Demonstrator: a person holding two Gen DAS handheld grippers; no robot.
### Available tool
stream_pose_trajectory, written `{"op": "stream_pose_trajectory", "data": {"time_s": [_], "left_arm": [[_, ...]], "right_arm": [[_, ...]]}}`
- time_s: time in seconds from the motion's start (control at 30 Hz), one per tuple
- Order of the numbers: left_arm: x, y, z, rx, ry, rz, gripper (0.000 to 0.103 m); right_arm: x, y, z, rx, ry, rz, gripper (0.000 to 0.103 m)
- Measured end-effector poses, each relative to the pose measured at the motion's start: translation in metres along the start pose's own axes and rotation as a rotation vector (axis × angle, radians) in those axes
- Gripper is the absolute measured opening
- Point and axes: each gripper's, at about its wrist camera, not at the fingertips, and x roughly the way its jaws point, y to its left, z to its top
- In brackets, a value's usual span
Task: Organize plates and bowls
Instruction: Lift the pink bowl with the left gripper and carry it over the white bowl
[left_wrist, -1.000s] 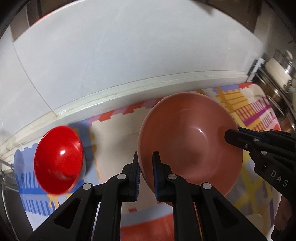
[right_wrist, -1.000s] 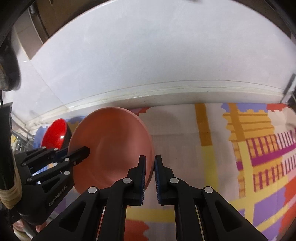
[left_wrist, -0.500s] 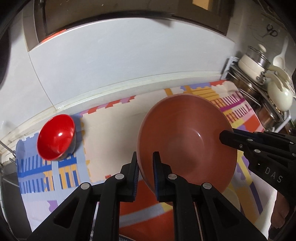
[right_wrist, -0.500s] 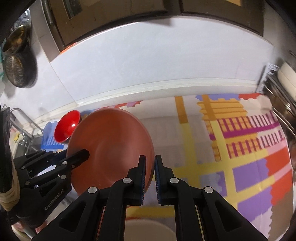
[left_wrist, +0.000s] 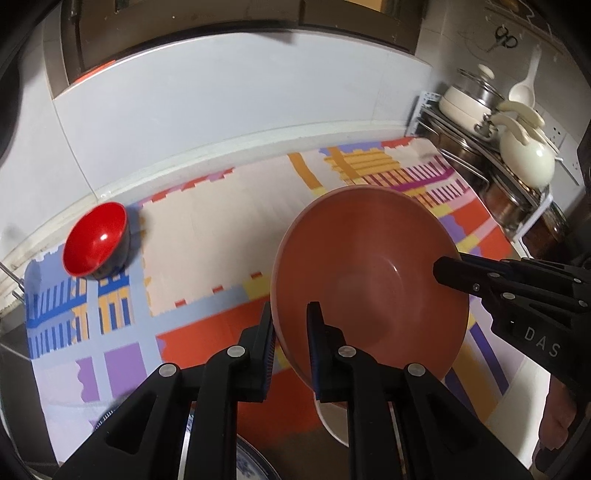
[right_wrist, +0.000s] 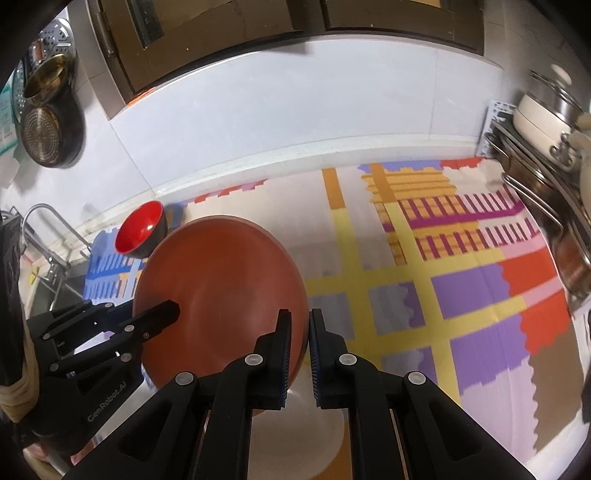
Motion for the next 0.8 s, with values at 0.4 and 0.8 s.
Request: {"op": "stream_pose_trajectory", "data": {"time_s": [0.4,0.8], "left_arm": [[0.007,-0.017,-0.028,0.006,0.058,-0.013,0.019],[0.023,-0.03,-0.046,0.013,0.131,-0.033,0.02]], "right_arm": [[0.0,-0.013,-0.041,0.04,0.062,0.004,0.011],[0.011,-0.025,-0.067,0.079,0.144,0.0,0.011]]}}
